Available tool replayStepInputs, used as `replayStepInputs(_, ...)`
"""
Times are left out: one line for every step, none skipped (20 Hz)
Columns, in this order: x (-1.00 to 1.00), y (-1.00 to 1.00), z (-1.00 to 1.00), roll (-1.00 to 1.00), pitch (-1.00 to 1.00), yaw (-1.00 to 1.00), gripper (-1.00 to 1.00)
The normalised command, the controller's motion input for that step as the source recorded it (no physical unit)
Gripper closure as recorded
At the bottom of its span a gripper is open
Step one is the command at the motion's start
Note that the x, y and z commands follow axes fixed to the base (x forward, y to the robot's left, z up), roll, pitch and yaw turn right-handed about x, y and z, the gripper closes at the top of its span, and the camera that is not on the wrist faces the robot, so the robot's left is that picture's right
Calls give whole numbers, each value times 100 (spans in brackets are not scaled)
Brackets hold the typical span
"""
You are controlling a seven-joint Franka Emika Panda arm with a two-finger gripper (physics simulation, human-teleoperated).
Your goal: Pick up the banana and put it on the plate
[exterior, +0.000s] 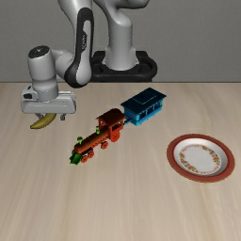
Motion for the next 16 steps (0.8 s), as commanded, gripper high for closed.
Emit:
replayStepInputs(0, 0, 0, 0, 0, 0, 100)
replayStepInputs(0, 0, 0, 0, 0, 0, 100)
replayStepInputs(0, 0, 0, 0, 0, 0, 100)
replayStepInputs(0, 0, 100, 0, 0, 0, 100)
replayStepInputs(0, 0, 0, 0, 0, 0, 100)
replayStepInputs(0, 0, 100, 0, 0, 0, 100)
replayStepInputs(0, 0, 100, 0, 0, 0, 100)
replayStepInputs(0, 0, 100, 0, 0, 0, 100)
replayStepInputs(0, 0, 100, 0, 0, 0, 100)
replayStepInputs(0, 0, 100, 0, 0, 0, 100)
replayStepInputs(0, 0, 100, 0, 0, 0, 100)
replayStepInputs(0, 0, 100, 0, 0, 0, 100)
replayStepInputs(0, 0, 100, 0, 0, 0, 100)
replayStepInputs(0, 0, 100, 0, 0, 0, 100)
replayStepInputs(0, 0, 100, 0, 0, 0, 100)
replayStepInputs(0, 0, 100, 0, 0, 0, 100)
